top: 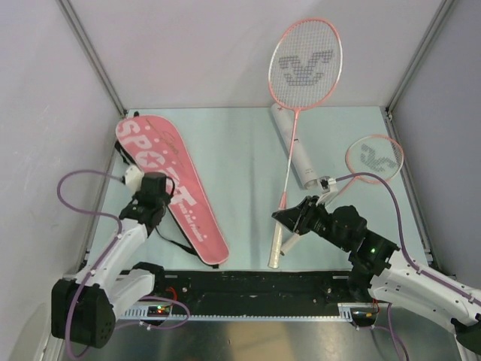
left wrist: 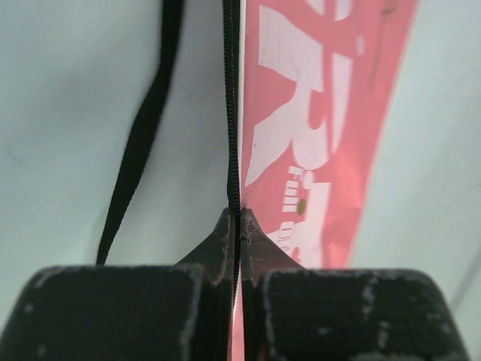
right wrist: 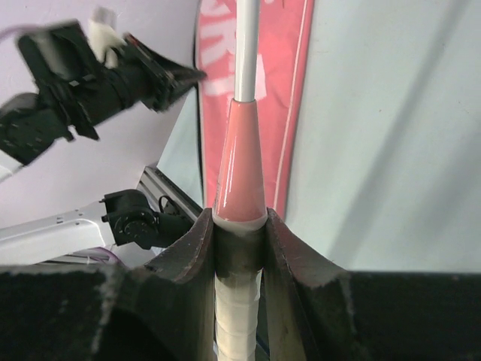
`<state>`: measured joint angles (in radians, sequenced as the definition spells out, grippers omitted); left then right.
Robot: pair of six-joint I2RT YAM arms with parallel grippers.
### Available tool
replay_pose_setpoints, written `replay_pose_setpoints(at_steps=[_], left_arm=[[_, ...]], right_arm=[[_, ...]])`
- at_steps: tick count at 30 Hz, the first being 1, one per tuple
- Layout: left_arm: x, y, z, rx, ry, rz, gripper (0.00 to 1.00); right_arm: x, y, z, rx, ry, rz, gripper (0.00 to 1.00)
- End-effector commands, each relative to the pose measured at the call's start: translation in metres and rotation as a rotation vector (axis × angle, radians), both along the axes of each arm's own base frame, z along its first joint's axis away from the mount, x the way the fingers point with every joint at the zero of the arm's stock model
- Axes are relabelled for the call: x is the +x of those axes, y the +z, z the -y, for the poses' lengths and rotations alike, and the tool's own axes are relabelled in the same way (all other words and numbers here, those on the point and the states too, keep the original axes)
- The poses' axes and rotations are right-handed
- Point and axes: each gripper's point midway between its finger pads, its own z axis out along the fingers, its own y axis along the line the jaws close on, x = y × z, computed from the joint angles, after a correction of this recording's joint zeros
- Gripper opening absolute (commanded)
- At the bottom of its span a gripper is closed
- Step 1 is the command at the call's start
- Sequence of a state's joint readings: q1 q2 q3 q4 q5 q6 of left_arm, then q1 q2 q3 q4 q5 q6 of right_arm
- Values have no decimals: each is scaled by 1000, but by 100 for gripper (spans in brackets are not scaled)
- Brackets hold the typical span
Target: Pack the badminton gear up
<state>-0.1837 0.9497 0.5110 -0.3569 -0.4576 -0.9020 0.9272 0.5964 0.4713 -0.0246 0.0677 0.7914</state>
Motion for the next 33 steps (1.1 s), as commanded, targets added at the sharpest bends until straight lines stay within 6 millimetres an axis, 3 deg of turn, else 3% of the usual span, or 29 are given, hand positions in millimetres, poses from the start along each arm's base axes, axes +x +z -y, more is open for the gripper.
replay_pose_setpoints(at_steps=[1, 4, 7, 11, 18, 22, 25, 29, 33], left_arm=[[26, 83, -20, 336, -41, 79, 0], [34, 117, -13, 531, -120, 45, 0], [43, 140, 9, 682, -248, 5, 0], [53, 146, 54, 812, -433, -52, 0], [67, 89, 128, 853, -714, -232, 0], [68, 51, 161, 743, -832, -287, 13], [66, 37, 182, 649, -893, -293, 22], [65, 38, 193, 580, -917, -271, 35], [60, 38, 186, 530, -904, -266, 47]], right_arm=[[5, 23, 2, 45, -25, 66, 0], [5, 24, 4, 43, -30, 69, 0], [5, 21, 7, 32, -39, 66, 0], [5, 17, 12, 13, -52, 57, 0], [3, 16, 24, 4, -80, 59, 0], [2, 14, 31, -6, -101, 58, 0], [2, 12, 35, -15, -113, 56, 0], [1, 8, 38, -29, -122, 42, 0], [-1, 4, 36, -28, -111, 17, 0]])
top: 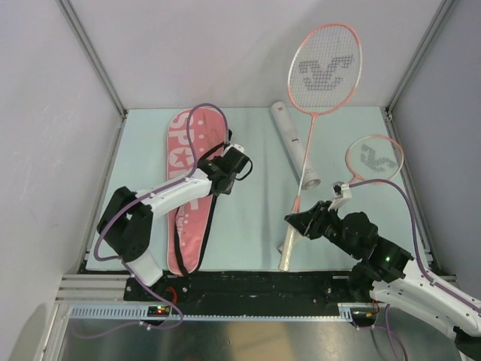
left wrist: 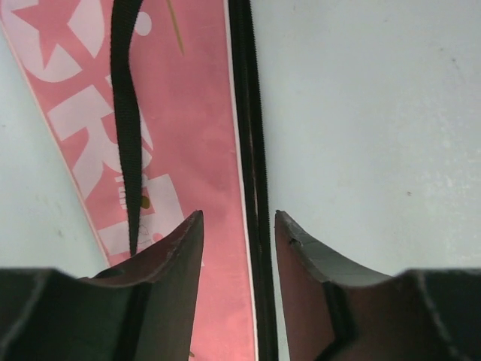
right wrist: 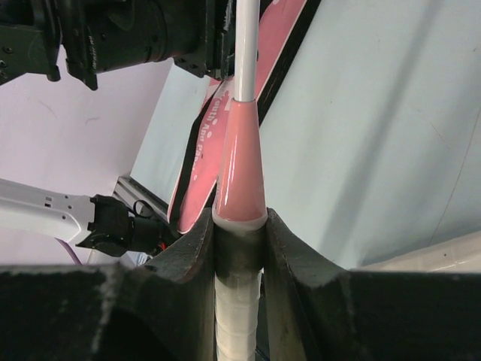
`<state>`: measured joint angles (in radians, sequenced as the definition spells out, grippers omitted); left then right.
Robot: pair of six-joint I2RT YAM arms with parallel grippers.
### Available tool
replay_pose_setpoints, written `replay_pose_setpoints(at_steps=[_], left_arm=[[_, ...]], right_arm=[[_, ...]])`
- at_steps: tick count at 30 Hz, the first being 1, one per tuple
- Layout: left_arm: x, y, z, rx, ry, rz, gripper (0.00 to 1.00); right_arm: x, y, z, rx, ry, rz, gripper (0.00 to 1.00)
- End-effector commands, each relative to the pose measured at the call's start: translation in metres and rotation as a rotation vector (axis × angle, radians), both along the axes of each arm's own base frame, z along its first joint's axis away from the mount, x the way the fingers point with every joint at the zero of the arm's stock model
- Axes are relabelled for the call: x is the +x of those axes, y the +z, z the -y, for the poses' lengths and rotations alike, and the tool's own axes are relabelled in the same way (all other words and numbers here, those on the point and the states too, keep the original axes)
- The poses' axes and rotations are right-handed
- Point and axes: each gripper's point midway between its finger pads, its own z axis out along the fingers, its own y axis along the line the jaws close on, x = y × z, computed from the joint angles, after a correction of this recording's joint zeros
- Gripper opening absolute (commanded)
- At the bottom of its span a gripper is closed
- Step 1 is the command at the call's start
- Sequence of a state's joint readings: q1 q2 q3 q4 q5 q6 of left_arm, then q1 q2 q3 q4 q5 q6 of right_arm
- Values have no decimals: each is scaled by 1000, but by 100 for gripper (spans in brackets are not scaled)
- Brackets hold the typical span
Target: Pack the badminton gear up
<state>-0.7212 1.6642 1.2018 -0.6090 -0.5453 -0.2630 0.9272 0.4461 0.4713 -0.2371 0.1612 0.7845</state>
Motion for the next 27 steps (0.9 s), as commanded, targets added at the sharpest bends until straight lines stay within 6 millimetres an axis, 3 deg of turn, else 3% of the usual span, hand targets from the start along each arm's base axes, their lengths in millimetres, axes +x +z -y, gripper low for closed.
replay_pose_setpoints(at_steps=[1, 6, 14, 21, 25, 27], left_arm=[[0, 21, 3, -136, 25, 26, 49], [-10, -3, -17, -164, 55, -41, 50], [-18, -43, -18, -181, 53, -125, 50], [-20, -69, -38, -123, 111, -149, 51], [-21, -77, -34, -134, 99, -173, 46], [-20, -76, -30, -152, 92, -173, 37]], right_arm=[[3, 16, 1, 36, -16, 33, 0], [2, 18, -2, 38, -6, 41, 0], [-1, 15, -10, 34, 16, 31, 0], [-3, 13, -11, 26, 17, 27, 0], [-4, 15, -10, 30, 12, 35, 0], [-6, 15, -9, 32, 13, 32, 0]])
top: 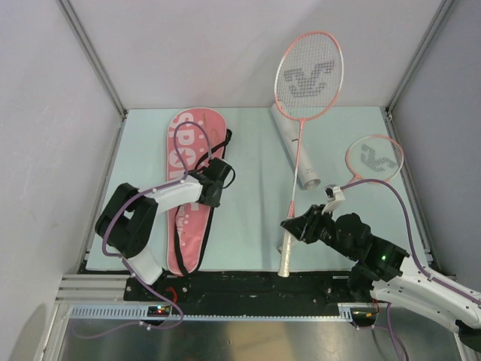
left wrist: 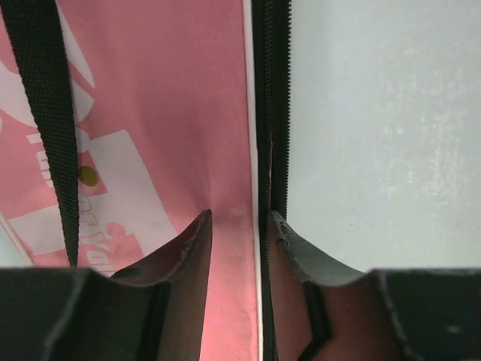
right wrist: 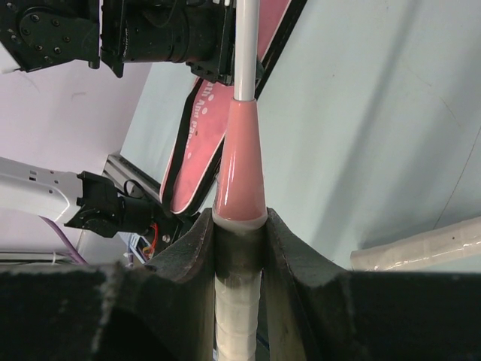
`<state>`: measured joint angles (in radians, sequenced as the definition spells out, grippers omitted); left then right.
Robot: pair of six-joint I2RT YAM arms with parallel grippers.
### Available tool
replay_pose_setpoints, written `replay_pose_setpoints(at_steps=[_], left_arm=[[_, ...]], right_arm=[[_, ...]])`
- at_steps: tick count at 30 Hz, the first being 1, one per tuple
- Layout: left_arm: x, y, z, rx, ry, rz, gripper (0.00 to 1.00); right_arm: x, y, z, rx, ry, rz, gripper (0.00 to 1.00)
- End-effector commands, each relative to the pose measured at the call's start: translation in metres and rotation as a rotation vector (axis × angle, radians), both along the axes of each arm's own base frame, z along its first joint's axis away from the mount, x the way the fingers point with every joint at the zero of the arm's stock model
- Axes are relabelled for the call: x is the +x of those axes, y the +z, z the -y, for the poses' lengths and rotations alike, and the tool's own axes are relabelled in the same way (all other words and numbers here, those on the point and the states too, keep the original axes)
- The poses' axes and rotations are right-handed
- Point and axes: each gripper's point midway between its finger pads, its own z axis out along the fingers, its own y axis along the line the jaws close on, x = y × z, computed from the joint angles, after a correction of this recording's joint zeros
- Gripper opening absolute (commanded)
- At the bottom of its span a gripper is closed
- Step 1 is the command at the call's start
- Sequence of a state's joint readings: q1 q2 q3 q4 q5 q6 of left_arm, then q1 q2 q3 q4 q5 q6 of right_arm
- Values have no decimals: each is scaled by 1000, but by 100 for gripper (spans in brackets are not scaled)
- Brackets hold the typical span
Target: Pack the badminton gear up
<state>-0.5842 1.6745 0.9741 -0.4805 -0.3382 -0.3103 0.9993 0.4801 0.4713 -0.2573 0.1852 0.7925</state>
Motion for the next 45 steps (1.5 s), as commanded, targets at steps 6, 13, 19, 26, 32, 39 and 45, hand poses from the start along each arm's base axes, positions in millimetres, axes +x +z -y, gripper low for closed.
replay_pose_setpoints(at_steps=[6, 13, 19, 26, 32, 39, 45], left_arm=[[16, 24, 21, -131, 12, 76, 3], [18, 63, 28, -235, 41, 172, 0], [14, 52, 20, -204, 65, 162, 0], [9, 56, 29, -294, 79, 169, 0], [5, 73, 40, -401, 103, 195, 0], [5, 91, 44, -474, 124, 241, 0], [5, 100, 52, -543, 116, 260, 0]], right_arm=[[3, 19, 3, 52, -43, 36, 0], [2, 13, -2, 31, -31, 21, 0], [-1, 11, -9, 25, -9, 18, 0], [-5, -3, -10, -3, -4, -15, 0], [-30, -42, -29, -25, 106, -159, 0], [-62, -66, -30, -29, 217, -280, 0], [-82, -73, -24, -14, 290, -381, 0]])
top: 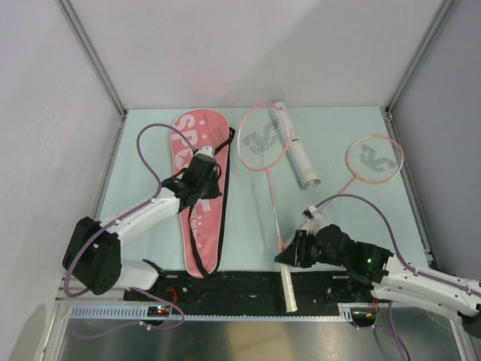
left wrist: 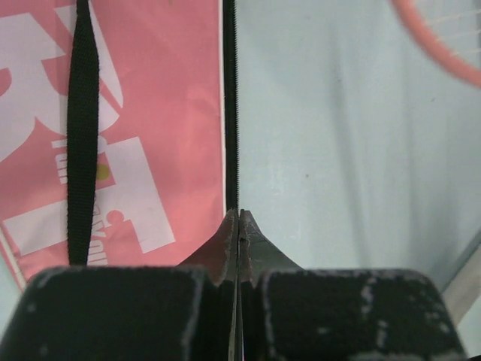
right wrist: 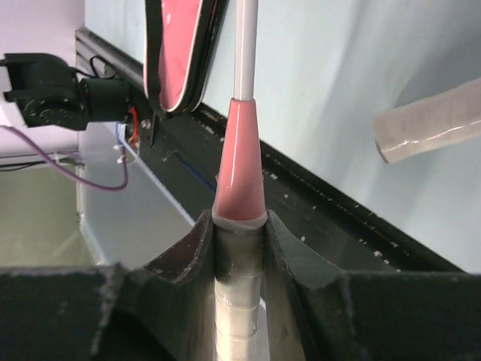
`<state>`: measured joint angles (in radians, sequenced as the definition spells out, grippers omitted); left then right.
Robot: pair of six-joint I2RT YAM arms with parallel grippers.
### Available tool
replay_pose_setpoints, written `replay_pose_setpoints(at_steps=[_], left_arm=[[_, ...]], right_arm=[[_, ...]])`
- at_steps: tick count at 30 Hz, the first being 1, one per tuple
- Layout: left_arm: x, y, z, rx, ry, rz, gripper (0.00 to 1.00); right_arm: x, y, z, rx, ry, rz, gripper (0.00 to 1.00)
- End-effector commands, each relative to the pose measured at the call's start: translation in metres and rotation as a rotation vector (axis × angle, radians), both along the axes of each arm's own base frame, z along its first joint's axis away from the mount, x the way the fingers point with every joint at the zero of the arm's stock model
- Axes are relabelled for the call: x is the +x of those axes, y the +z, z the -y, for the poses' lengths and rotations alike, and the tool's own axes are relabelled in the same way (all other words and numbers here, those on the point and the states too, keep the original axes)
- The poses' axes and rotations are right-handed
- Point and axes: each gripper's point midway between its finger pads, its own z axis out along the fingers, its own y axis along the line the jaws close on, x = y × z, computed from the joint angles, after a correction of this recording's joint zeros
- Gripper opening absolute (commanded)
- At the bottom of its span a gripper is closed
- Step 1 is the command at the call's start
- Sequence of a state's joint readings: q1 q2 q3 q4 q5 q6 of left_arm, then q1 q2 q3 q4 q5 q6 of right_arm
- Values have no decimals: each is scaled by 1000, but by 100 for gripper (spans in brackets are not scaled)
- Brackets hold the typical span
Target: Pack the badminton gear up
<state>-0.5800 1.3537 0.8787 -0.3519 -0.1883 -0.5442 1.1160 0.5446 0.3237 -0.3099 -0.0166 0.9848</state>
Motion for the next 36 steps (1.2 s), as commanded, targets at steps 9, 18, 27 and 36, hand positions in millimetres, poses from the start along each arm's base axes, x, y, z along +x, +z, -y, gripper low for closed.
replay_pose_setpoints(at_steps=[9, 18, 27, 36], left_arm=[[2, 0, 12, -60, -46, 33, 29], [-9, -49, 17, 31, -89, -84, 55], [-16, -89, 16, 126, -93, -167, 50], [-13, -60, 15, 91, -75, -92, 1]], right_arm=[[-12, 13, 2, 55, 0, -82, 0], [-1, 30, 3, 78, -43, -24, 0], [4, 36, 8, 68, -66, 21, 0], [5, 38, 6, 77, -68, 27, 0]])
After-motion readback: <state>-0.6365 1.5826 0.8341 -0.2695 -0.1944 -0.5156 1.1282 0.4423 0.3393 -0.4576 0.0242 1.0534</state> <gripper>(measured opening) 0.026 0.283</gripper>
